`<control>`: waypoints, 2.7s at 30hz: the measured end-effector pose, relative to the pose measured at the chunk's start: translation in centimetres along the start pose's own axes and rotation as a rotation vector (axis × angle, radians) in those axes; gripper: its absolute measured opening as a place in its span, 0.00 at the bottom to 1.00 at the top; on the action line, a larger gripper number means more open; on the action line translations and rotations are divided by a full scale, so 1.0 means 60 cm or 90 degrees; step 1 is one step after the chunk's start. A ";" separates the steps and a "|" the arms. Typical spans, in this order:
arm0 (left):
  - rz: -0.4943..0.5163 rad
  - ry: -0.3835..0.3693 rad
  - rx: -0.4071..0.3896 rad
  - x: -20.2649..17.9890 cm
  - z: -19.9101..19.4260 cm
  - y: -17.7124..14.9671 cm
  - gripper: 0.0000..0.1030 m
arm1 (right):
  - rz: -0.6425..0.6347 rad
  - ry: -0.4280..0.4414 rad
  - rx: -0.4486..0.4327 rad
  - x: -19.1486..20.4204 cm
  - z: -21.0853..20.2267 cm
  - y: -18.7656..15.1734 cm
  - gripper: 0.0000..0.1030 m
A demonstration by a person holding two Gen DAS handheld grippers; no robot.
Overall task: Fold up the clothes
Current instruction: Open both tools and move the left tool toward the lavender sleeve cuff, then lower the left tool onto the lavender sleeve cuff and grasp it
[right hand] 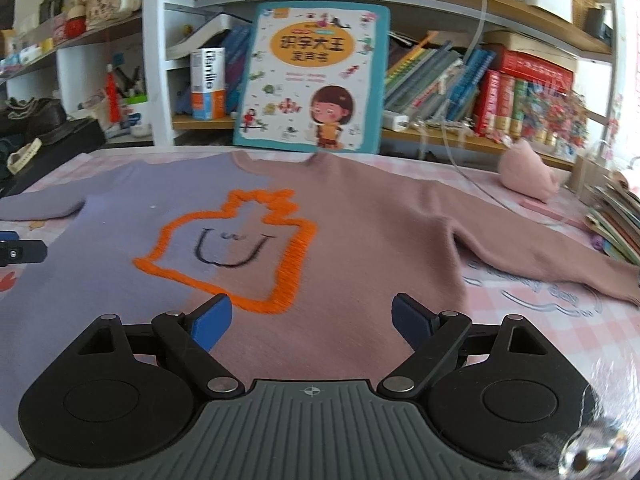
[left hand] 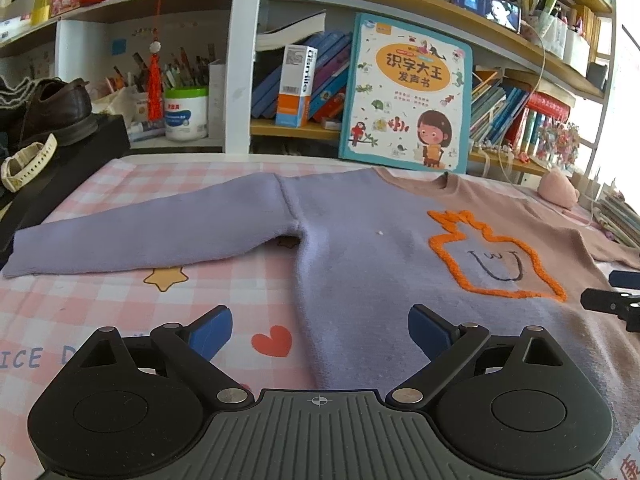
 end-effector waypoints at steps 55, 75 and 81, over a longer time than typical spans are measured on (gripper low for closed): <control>-0.064 0.293 -0.064 0.218 -0.035 0.042 0.98 | -0.201 0.203 -0.076 0.231 0.062 0.043 0.91; -0.222 0.299 -0.101 0.319 -0.042 0.033 0.96 | -0.126 0.204 -0.075 0.199 0.067 0.056 0.91; -0.279 0.315 -0.099 0.366 -0.037 0.032 0.56 | -0.122 0.204 -0.072 0.198 0.069 0.056 0.91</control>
Point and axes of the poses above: each gripper's, at about its wrist camera, not at the fingertips, and z roughly the way its jaws point, x to its left, y to its top, the point moved 7 cm from there along z, roughly the way its jaws point, and after that the axes turned 8 degrees about -y, right-handed, at the moved point
